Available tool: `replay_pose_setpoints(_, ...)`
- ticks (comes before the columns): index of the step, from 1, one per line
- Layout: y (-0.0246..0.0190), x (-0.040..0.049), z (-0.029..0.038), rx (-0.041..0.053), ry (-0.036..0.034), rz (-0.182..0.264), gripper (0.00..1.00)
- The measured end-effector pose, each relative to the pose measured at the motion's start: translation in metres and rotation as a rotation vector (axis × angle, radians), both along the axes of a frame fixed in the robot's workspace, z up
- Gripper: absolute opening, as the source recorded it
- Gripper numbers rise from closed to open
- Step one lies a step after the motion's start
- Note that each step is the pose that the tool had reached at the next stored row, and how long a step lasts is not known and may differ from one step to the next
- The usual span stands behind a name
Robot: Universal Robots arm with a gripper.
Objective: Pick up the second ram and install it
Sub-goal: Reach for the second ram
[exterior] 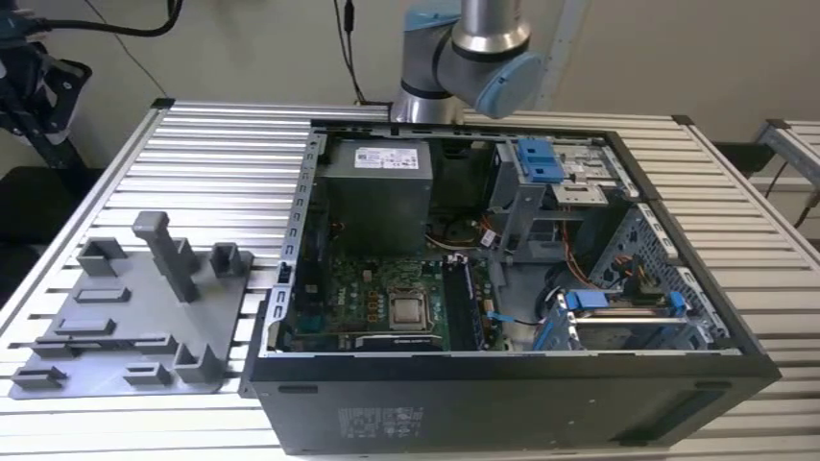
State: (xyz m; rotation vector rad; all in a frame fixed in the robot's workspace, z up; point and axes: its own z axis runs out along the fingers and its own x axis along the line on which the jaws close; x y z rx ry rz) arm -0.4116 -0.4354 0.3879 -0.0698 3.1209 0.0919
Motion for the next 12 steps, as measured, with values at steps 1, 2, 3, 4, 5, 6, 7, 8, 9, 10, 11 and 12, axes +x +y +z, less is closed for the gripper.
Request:
replay_pose_setpoints(1, -0.0032, -0.0003, -0.0001, 0.0000, -0.0001, 0.000, 0.11)
replay_pose_setpoints(2, -0.0058, -0.0004, -0.0002, 0.0000, 0.0000, 0.000, 0.11)
replay_pose_setpoints(3, -0.0085, -0.0006, -0.0003, 0.0001, -0.0001, 0.000, 0.11)
replay_pose_setpoints(4, -0.0114, -0.0008, -0.0003, 0.0001, -0.0001, 0.000, 0.11)
replay_pose_setpoints(5, -0.0143, -0.0011, -0.0003, 0.0001, -0.0001, 0.000, 0.11)
replay_pose_setpoints(6, -0.0174, -0.0015, -0.0003, 0.0000, 0.0000, 0.000, 0.11)
replay_pose_setpoints(7, -0.0203, -0.0020, -0.0005, 0.0001, -0.0001, 0.000, 0.11)
replay_pose_setpoints(8, -0.0232, -0.0025, -0.0005, 0.0001, -0.0001, 0.000, 0.11)
replay_pose_setpoints(9, -0.0258, -0.0029, -0.0006, 0.0000, -0.0001, 0.000, 0.11)
replay_pose_setpoints(10, -0.0286, -0.0034, -0.0005, 0.0000, 0.0000, 0.000, 0.11)
replay_pose_setpoints(11, -0.0313, -0.0037, -0.0006, 0.0001, -0.0001, 0.000, 0.11)
replay_pose_setpoints(12, -0.0337, -0.0039, -0.0007, 0.0000, 0.0000, 0.000, 0.11)
